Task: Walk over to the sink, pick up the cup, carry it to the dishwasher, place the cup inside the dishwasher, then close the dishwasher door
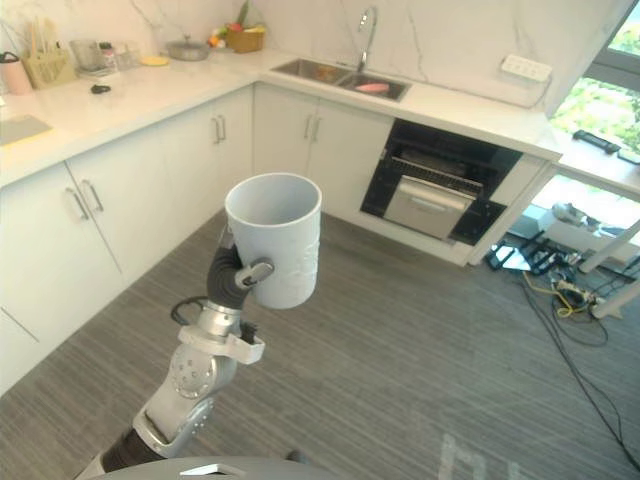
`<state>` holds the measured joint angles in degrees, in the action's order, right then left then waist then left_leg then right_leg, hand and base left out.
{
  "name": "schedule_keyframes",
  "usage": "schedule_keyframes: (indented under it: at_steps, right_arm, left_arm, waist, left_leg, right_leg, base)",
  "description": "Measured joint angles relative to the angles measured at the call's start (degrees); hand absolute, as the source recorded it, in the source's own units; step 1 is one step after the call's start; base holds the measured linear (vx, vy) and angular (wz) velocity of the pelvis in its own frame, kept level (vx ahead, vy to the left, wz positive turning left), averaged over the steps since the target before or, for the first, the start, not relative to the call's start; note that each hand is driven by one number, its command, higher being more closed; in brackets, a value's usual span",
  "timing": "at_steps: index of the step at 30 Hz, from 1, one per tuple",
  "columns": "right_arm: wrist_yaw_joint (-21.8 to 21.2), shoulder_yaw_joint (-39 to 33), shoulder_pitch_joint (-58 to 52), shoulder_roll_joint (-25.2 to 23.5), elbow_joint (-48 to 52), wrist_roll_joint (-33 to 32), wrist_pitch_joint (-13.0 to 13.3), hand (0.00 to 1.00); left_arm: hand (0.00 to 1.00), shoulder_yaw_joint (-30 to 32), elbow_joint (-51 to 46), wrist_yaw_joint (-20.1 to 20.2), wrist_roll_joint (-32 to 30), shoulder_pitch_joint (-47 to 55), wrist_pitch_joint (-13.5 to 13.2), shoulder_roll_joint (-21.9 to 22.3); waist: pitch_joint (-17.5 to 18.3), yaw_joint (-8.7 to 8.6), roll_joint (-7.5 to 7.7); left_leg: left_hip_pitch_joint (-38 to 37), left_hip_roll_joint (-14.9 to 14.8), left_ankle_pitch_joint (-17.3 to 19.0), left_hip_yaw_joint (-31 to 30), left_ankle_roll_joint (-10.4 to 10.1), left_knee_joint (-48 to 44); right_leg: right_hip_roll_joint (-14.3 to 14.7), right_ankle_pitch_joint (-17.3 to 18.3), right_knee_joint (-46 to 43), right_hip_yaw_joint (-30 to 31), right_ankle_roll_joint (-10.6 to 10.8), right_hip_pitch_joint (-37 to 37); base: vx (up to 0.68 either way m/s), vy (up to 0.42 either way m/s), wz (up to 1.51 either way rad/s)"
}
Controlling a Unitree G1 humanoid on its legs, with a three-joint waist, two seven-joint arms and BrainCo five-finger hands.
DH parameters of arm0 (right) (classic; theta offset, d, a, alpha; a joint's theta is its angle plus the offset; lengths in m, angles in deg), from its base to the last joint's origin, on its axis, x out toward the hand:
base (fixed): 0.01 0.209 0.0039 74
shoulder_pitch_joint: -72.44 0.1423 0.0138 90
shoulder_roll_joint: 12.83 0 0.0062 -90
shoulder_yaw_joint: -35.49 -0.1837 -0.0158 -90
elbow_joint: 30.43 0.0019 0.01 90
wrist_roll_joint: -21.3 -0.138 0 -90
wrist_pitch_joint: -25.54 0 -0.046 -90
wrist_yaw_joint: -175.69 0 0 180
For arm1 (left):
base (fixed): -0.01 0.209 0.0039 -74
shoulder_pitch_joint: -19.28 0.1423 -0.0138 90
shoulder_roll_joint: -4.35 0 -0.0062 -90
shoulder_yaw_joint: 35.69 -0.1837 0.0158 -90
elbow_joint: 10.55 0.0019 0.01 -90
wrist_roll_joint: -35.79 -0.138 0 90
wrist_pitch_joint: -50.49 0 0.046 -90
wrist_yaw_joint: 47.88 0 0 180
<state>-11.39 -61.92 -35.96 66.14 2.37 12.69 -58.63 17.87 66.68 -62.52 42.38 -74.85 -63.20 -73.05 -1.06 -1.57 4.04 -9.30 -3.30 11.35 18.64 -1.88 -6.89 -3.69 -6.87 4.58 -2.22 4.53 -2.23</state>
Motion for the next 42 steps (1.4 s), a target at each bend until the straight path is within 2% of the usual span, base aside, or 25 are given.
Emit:
schedule_keyframes:
  at_steps: [6, 11, 13, 16, 17, 18, 19, 20, 21, 22, 24, 25, 26, 28, 29, 30, 31, 32, 35, 37, 38, 39, 40, 41, 42]
  right_arm:
    - [0.01, -0.02, -0.01, 0.00, 0.00, 0.03, 0.00, 0.00]
    - [0.13, -0.10, -0.11, -0.02, 0.01, 0.02, 0.14, 0.00]
    - [0.18, -0.16, -0.47, -0.02, 0.01, -0.01, 0.18, 0.00]
    - [0.39, -0.98, -0.88, 0.15, 0.13, -0.66, 0.20, 0.00]
    - [1.13, -1.35, -1.06, 0.01, 0.41, -1.33, 0.15, 0.00]
    - [1.85, -2.33, -0.93, -0.50, 0.24, -2.15, -0.01, 0.00]
    - [2.35, -2.37, -1.14, -0.39, 0.37, -2.48, 0.00, 0.00]
    - [3.01, -3.02, -1.68, 0.27, 0.93, -2.52, -0.04, 0.00]
    - [3.64, -4.71, -1.67, 0.45, 2.21, -2.59, -0.03, 0.00]
    - [3.99, -4.88, -1.73, 0.24, 2.36, -2.74, 0.07, 0.00]
    - [3.99, -7.44, -1.28, 0.10, 2.31, -4.30, 0.10, 0.00]
    - [3.98, -8.54, -1.11, -0.13, 2.12, -4.97, 0.07, 0.00]
    - [3.98, -9.05, -1.05, -0.32, 2.05, -5.04, 0.08, 0.00]
    - [3.90, -10.79, -0.48, -0.30, 0.31, -5.00, 0.10, 0.00]
    - [3.79, -10.81, -0.39, -0.09, -0.16, -5.05, 0.14, 0.00]
    - [4.18, -10.86, -0.38, -0.56, -0.08, -5.05, 0.05, 0.00]
    - [8.21, -12.13, 0.23, -1.16, -1.09, -5.13, -0.63, 0.00]
    - [9.87, -12.81, 0.90, -1.03, -1.70, -5.29, -1.05, 0.00]
    - [12.81, -15.61, 2.76, -1.04, -3.00, -7.54, -0.98, 0.00]
    - [12.70, -16.36, 2.88, -1.20, -4.42, -7.89, -0.32, 0.00]
    - [12.56, -16.53, 2.99, -1.62, -5.43, -7.86, 0.08, 0.00]
    - [12.42, -18.18, 3.33, -2.01, -5.62, -7.62, 0.31, 0.00]
    - [12.38, -18.88, 3.33, -2.12, -5.59, -7.16, 0.62, 0.00]
    - [12.09, -18.94, 3.25, -1.83, -5.00, -6.57, 1.53, 0.00]
    - [11.49, -18.82, 3.58, -2.03, -4.26, -5.42, 2.37, 0.00]
  left_arm:
    - [1.00, 0.70, 0.00, 0.04, 0.10, -0.40, 0.00, -0.01]
    - [1.00, 7.65, -0.04, 1.94, 4.81, 1.51, -0.16, 0.12]
    - [1.00, 10.66, -0.04, 2.61, 7.18, 3.91, -0.49, 0.15]
    - [1.00, 14.26, -0.06, 3.08, 10.80, 7.98, -1.95, 0.23]
    - [1.00, 15.47, -0.24, 3.64, 12.36, 9.39, -2.81, 0.28]
    - [1.00, 16.40, -0.21, 3.85, 13.49, 10.20, -3.35, 0.36]
    - [1.00, 16.55, -0.23, 3.87, 13.91, 10.70, -3.67, 0.55]
    - [1.00, 16.94, -0.40, 4.03, 14.57, 11.86, -3.97, 1.50]
    - [1.00, 18.12, -0.44, 4.66, 14.59, 13.08, -3.99, 2.64]
    - [1.00, 18.50, -0.33, 4.97, 14.62, 13.34, -4.11, 2.59]
    - [1.00, 18.26, 0.21, 6.30, 14.58, 13.26, -4.48, 1.12]
    - [1.00, 18.31, 0.23, 6.66, 14.58, 13.43, -4.46, 0.85]
    - [1.00, 18.34, 0.22, 6.69, 14.58, 13.53, -4.45, 0.78]
    - [1.00, 19.17, 0.01, 6.42, 14.56, 15.23, -4.39, 1.27]
    - [1.00, 20.00, 0.06, 6.22, 14.56, 16.13, -4.23, 1.42]
    - [1.00, 21.65, 0.14, 5.86, 14.57, 17.38, -3.89, 1.02]
    - [1.00, 23.33, 0.07, 5.35, 14.62, 18.98, -3.84, 0.57]
    - [1.00, 23.58, 0.07, 5.54, 14.76, 19.44, -3.83, 0.38]
    - [1.00, 22.95, 0.28, 8.82, 16.41, 18.68, -2.46, -1.75]
    - [1.00, 22.61, 0.40, 10.75, 16.86, 17.04, -1.88, -2.17]
    - [1.00, 22.70, 0.50, 11.11, 16.86, 15.08, -1.35, -2.66]
    - [1.00, 22.59, 0.29, 10.99, 16.84, 14.28, -0.60, -3.33]
    - [1.00, 22.24, -0.36, 10.58, 16.77, 14.39, 0.09, -3.47]
    - [1.00, 20.78, -1.74, 9.37, 16.25, 14.55, 1.26, -3.33]
    - [1.00, 19.85, -2.72, 8.62, 14.22, 14.33, 1.45, -3.48]
  waist:
    - [0.00, 0.01, -0.02]
    - [-0.01, -0.16, -0.19]
    - [-0.09, -0.28, -0.50]
    - [-0.79, -0.04, -2.62]
    - [-0.84, 0.70, -2.97]
    - [-1.12, 0.28, -2.63]
    - [-1.20, 0.26, -2.87]
    - [-1.49, 0.36, -4.35]
    - [-1.88, 0.30, -5.14]
    - [-2.04, 0.60, -5.16]
    - [-3.08, 0.30, -5.21]
    - [-3.44, 0.02, -5.30]
    - [-3.56, -0.06, -5.22]
    - [-3.64, -0.30, -6.08]
    - [-2.98, 0.06, -7.19]
    - [-3.96, 0.62, -7.39]
    - [-4.12, 1.24, -5.96]
    - [-4.17, 1.59, -5.72]
    - [-3.53, 0.30, -5.25]
    - [-2.15, 0.23, -5.39]
    - [-3.02, 0.31, -4.21]
    - [-3.73, 0.22, -2.83]
    - [-3.70, 0.30, -2.81]
    - [-3.91, 0.21, -3.67]
    - [-4.35, -0.63, -4.53]
  left_leg:
    - [0.01, -0.01, 0.00, 0.11, 0.00, 0.07]
    - [0.24, -0.13, 0.15, 0.09, -0.09, 0.24]
    - [0.25, -0.54, 0.88, 0.08, -0.62, -0.07]
    - [0.56, -3.88, 5.20, 0.54, -2.06, -6.17]
    - [1.17, -5.85, 6.87, 1.52, -3.54, -12.08]
    - [7.02, -8.89, 7.11, 1.00, -4.51, -27.51]
    - [10.59, -10.45, 5.31, 0.16, -3.76, -34.68]
    - [15.64, -13.33, -0.11, -1.12, -1.51, -45.40]
    - [18.85, -15.01, -6.18, -1.89, -0.96, -51.30]
    - [19.57, -15.14, -5.83, -1.89, -0.56, -52.67]
    - [19.40, -11.68, 4.65, -1.94, -0.73, -42.56]
    - [19.32, -9.39, 5.54, -2.18, -0.87, -35.02]
    - [19.28, -7.71, 5.14, -3.10, -0.95, -29.53]
    - [17.57, -2.07, -2.23, -11.15, -3.38, -10.31]
    - [17.07, -1.94, -2.75, -11.49, -3.18, -9.43]
    - [17.41, -2.34, -0.90, -11.81, -3.94, -12.22]
    - [17.56, -2.06, 0.54, -11.04, -2.33, -16.25]
    - [17.86, -2.06, 2.01, -10.05, 0.00, -18.35]
    - [17.37, -0.68, 6.71, -7.63, 1.46, -23.00]
    - [15.79, 1.18, 6.97, -6.35, 2.94, -20.30]
    - [13.10, 2.73, 7.89, -5.12, 4.38, -19.57]
    - [8.87, 4.83, 8.78, -4.62, 4.50, -18.14]
    - [6.72, 5.72, 9.09, -4.36, 4.39, -16.43]
    - [2.43, 6.44, 9.16, -4.47, 4.82, -12.55]
    - [-0.71, 5.88, 9.26, -4.91, 5.20, -10.10]
  right_leg:
    - [0.01, 0.03, 0.00, 0.08, -0.05, 0.08]
    - [0.13, 0.43, -0.08, 0.03, -0.47, 0.33]
    - [0.57, 1.39, -1.14, 0.04, -0.75, 0.70]
    - [3.09, 7.15, -9.95, 0.06, -1.39, 2.76]
    - [3.79, 10.78, -14.82, -0.08, -2.42, 3.65]
    - [3.87, 13.95, -19.15, -0.26, -2.62, 5.07]
    - [4.23, 14.99, -20.64, -0.48, -2.69, 5.38]
    - [4.98, 16.50, -21.95, -0.22, -3.46, 5.04]
    - [5.23, 16.84, -21.46, 0.96, -4.20, 3.98]
    - [4.87, 17.05, -21.31, 1.69, -4.40, 3.59]
    - [3.58, 17.62, -20.63, 3.98, -4.15, 2.19]
    - [2.89, 17.61, -19.61, 4.66, -4.15, 1.81]
    - [2.45, 17.59, -18.71, 5.24, -4.17, 1.61]
    - [2.40, 17.28, -12.43, 9.94, -3.61, -0.32]
    - [4.06, 17.46, -12.54, 11.65, -2.71, -1.29]
    - [6.24, 18.69, -20.08, 12.28, -2.67, -0.25]
    - [7.44, 21.09, -24.63, 12.60, -3.86, -1.49]
    - [7.42, 23.06, -25.18, 12.60, -4.37, -1.98]
    - [5.67, 26.51, -30.27, 12.78, -4.11, -0.22]
    - [4.58, 28.05, -39.62, 12.12, -0.60, 3.09]
    - [2.34, 26.07, -53.57, 10.13, 4.12, 6.54]
    - [-1.97, 21.58, -60.34, 5.09, 3.20, 8.81]
    - [-3.89, 18.09, -63.91, 2.38, 0.32, 10.19]
    - [-5.30, 7.23, -70.28, 0.42, -3.19, 13.31]
    - [-4.54, 8.84, -74.56, -0.36, -3.43, 16.24]
  base:
    - [0.00, 0.000, 0.00]
    - [0.00, 0.000, 0.00]
    - [0.01, -0.009, -0.02]
    - [0.08, -0.065, -0.12]
    - [0.12, -0.043, -0.09]
    - [0.11, -0.061, -0.04]
    - [0.10, -0.102, 0.00]
    - [0.15, -0.095, -0.18]
    - [0.18, -0.028, -0.30]
    - [0.23, 0.095, -0.42]
    - [0.21, 0.104, -0.37]
    - [0.14, 0.079, -0.25]
    - [0.16, 0.134, -0.32]
    - [0.17, 0.187, -0.66]
    - [0.31, 0.147, -1.03]
    - [0.38, 0.074, -1.23]
    - [0.44, 0.042, -1.21]
    - [0.35, 0.042, -1.05]
    - [0.25, 0.097, -0.37]
    - [0.22, 0.094, -0.17]
    - [0.23, 0.002, -0.20]
    - [0.26, 0.020, -0.28]
    - [0.34, 0.088, -0.47]
    - [0.31, 0.108, -0.47]
    - [0.35, 0.099, -0.39]
